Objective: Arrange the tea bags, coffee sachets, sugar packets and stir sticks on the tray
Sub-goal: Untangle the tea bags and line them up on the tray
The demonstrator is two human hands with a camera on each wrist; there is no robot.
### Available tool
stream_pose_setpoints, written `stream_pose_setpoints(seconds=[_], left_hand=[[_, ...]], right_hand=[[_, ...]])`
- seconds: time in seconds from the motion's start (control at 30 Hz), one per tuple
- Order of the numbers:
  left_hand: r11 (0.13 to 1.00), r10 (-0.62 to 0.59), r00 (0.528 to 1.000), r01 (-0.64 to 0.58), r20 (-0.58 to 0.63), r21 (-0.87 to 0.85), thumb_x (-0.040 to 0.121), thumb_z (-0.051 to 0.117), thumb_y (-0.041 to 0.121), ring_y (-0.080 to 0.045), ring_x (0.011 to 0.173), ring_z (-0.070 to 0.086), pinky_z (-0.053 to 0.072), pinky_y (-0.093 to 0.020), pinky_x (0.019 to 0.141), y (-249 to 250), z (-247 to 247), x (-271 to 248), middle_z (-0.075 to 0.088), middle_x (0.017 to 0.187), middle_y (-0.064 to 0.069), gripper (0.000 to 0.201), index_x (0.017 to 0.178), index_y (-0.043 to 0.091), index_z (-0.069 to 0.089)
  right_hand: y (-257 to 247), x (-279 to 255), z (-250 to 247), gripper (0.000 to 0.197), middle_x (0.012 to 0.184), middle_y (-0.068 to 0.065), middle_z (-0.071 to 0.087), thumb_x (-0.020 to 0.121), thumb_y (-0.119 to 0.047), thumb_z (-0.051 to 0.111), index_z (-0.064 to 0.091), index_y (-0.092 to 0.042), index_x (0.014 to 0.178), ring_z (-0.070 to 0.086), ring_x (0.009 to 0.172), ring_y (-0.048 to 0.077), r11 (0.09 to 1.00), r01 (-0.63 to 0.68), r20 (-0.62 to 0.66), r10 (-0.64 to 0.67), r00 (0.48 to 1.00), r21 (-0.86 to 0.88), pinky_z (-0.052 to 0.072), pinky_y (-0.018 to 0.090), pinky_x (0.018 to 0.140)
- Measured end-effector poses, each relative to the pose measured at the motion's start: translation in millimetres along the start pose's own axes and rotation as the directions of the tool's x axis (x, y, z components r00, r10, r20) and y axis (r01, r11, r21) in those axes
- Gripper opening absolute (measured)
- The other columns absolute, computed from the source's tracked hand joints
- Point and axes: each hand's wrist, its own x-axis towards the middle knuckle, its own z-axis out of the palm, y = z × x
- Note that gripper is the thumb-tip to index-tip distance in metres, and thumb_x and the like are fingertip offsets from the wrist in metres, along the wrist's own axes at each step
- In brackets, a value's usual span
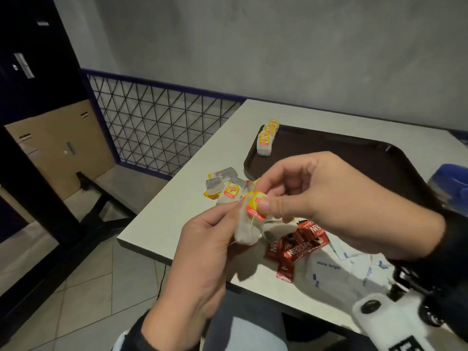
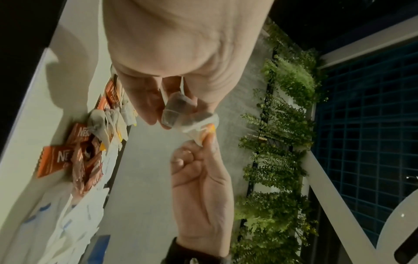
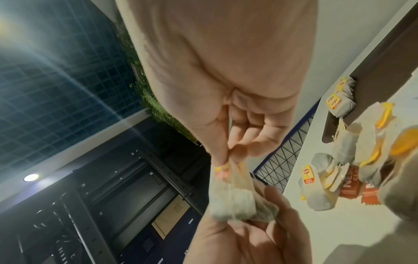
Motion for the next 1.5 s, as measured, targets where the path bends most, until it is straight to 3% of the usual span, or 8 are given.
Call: stream_pose_setpoints(seconds=[0.23, 0.43, 0.73, 0.87, 0.97, 1.13, 1.27, 1.5], left_hand=[[0.999, 0.041, 0.999, -0.04, 0.032, -0.025, 0.082, 0.071, 0.027, -0.015, 0.065, 0.066, 0.055, -0.026, 0.055, 4, -2, -5, 0.075, 0.088, -0.013, 0.026, 0.091, 0.005, 0.081], [0.992, 0.1, 0.987, -0.109, 0.126, 0.059, 0.084, 0.061, 0.04, -0.014, 0.082, 0.071, 0.058, -0.026, 0.068, 4, -6, -5, 0.078, 0.096, -0.011, 0.036, 0.092, 0.012, 0.082], [0.982, 0.153, 0.979, -0.166, 0.135, 0.094, 0.078, 0.068, 0.033, -0.016, 0.085, 0.07, 0.057, -0.028, 0.074, 2, -14, 1, 0.078, 0.094, -0.014, 0.028, 0.091, 0.014, 0.083], [0.962, 0.212, 0.972, -0.226, 0.101, 0.152, 0.079, 0.082, 0.029, -0.021, 0.091, 0.072, 0.057, -0.04, 0.087, 2, -18, 3, 0.078, 0.1, -0.009, 0.02, 0.098, 0.02, 0.08], [0.941, 0.256, 0.962, -0.27, 0.096, 0.202, 0.076, 0.081, 0.021, -0.017, 0.076, 0.069, 0.057, -0.034, 0.076, -2, -19, 5, 0.078, 0.093, -0.007, 0.02, 0.096, 0.018, 0.078], [0.88, 0.324, 0.94, -0.341, 0.107, 0.33, 0.084, 0.081, 0.015, -0.022, 0.077, 0.07, 0.06, -0.054, 0.08, -6, -23, 15, 0.077, 0.088, -0.006, 0.007, 0.089, 0.02, 0.078], [0.825, 0.415, 0.91, -0.381, 0.01, 0.416, 0.086, 0.073, 0.007, -0.026, 0.083, 0.074, 0.061, -0.034, 0.077, -8, -41, 36, 0.078, 0.088, 0.001, 0.022, 0.086, 0.029, 0.076], [0.826, 0.459, 0.884, -0.387, -0.091, 0.411, 0.081, 0.076, -0.008, -0.017, 0.072, 0.07, 0.055, -0.014, 0.067, -16, -57, 50, 0.075, 0.077, 0.0, 0.033, 0.072, 0.024, 0.075]], right_hand=[[6, -1, 7, 0.023, 0.078, 0.009, 0.073, 0.079, -0.017, 0.085, 0.075, -0.021, 0.1, 0.067, 0.069, 0.021, 0.993, 0.017, -0.153, -0.035, 0.988, -0.119, 0.058, 0.043, 0.074], [6, 0, 3, 0.019, 0.081, 0.003, 0.075, 0.075, -0.022, 0.088, 0.079, -0.023, 0.091, 0.074, 0.077, 0.022, 0.971, 0.028, -0.193, -0.075, 0.978, -0.236, 0.063, 0.046, 0.079], [5, 0, 0, 0.01, 0.081, -0.001, 0.078, 0.081, -0.029, 0.081, 0.081, -0.02, 0.087, 0.069, 0.07, 0.009, 0.975, -0.015, -0.04, 0.006, 0.999, -0.223, 0.053, 0.021, 0.064], [9, 4, -2, 0.008, 0.078, 0.002, 0.078, 0.081, -0.023, 0.081, 0.079, -0.016, 0.085, 0.068, 0.067, 0.009, 0.984, -0.024, -0.017, 0.022, 1.0, -0.178, 0.052, 0.02, 0.062], [12, 8, -3, 0.009, 0.078, 0.003, 0.077, 0.082, -0.024, 0.081, 0.079, -0.016, 0.086, 0.066, 0.066, 0.01, 0.979, -0.015, 0.012, 0.018, 1.0, -0.203, 0.052, 0.022, 0.062], [8, 25, -13, 0.01, 0.078, 0.006, 0.077, 0.083, -0.023, 0.081, 0.078, -0.014, 0.087, 0.063, 0.064, 0.007, 0.964, -0.052, 0.115, 0.085, 0.99, -0.261, 0.049, 0.021, 0.06], [2, 67, -42, 0.015, 0.092, 0.02, 0.076, 0.084, -0.022, 0.08, 0.073, -0.009, 0.088, 0.06, 0.074, 0.022, 0.949, -0.082, 0.003, 0.087, 0.996, -0.303, 0.046, 0.04, 0.065], [32, 163, -91, 0.006, 0.097, 0.025, 0.073, 0.093, -0.005, 0.07, 0.065, -0.008, 0.09, 0.068, 0.082, 0.027, 0.857, -0.29, -0.069, 0.288, 0.955, -0.426, 0.061, 0.045, 0.087]])
